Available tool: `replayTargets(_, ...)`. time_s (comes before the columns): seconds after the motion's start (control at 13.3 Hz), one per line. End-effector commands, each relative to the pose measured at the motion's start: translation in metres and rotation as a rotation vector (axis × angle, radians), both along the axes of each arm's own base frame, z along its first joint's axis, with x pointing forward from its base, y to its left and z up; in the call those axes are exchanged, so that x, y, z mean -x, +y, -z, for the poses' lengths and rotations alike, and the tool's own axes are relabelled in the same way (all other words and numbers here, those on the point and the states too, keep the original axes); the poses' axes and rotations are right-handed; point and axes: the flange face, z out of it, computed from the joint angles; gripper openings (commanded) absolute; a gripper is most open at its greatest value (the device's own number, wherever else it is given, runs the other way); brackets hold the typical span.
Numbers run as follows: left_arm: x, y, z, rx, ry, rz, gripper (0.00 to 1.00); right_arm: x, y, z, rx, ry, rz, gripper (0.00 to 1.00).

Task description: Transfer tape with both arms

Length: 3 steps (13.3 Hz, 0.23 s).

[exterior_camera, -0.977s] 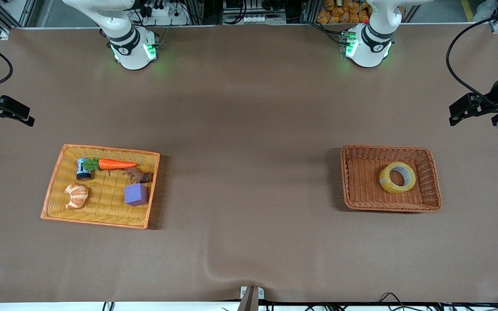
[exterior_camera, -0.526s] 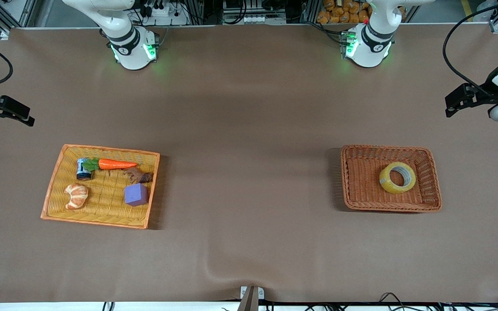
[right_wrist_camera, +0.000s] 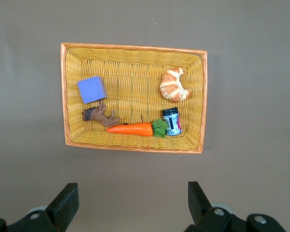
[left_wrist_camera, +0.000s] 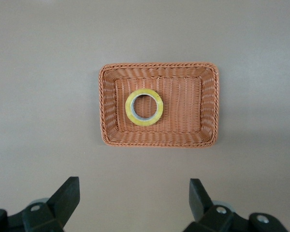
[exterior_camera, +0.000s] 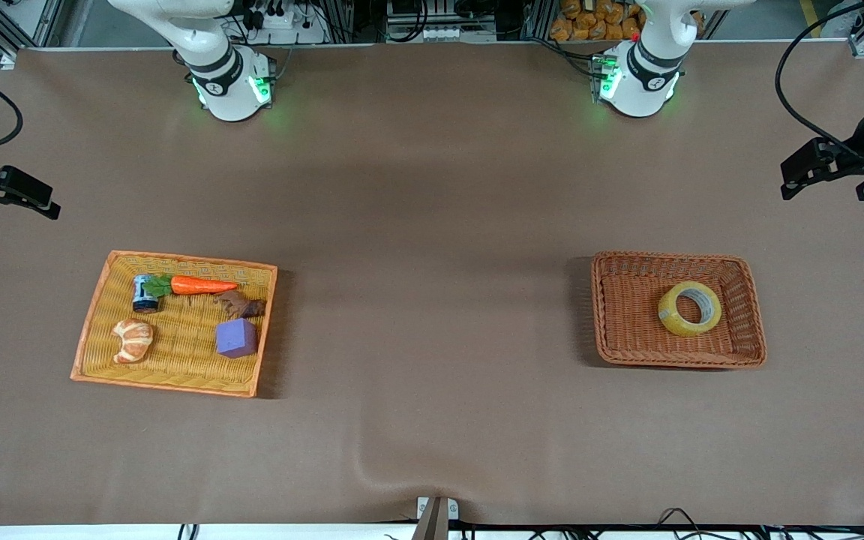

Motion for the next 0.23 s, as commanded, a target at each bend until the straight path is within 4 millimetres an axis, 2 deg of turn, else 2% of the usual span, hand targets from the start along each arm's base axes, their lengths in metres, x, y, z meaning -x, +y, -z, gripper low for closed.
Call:
replayTargets(0.0,0.0054,-0.0012,-0.0105,0.038,0.014,-0.003,1.0,-0.0017,0.0031,-0.0037,0.01,0.005,0.009,1.0)
replayTargets(0.15,0.0077,-0.0038,-0.0128,0.07,0.023,-0.01,1.0,-0.0016,0.0023,-0.0037,0.01,0.005,0.01,1.0)
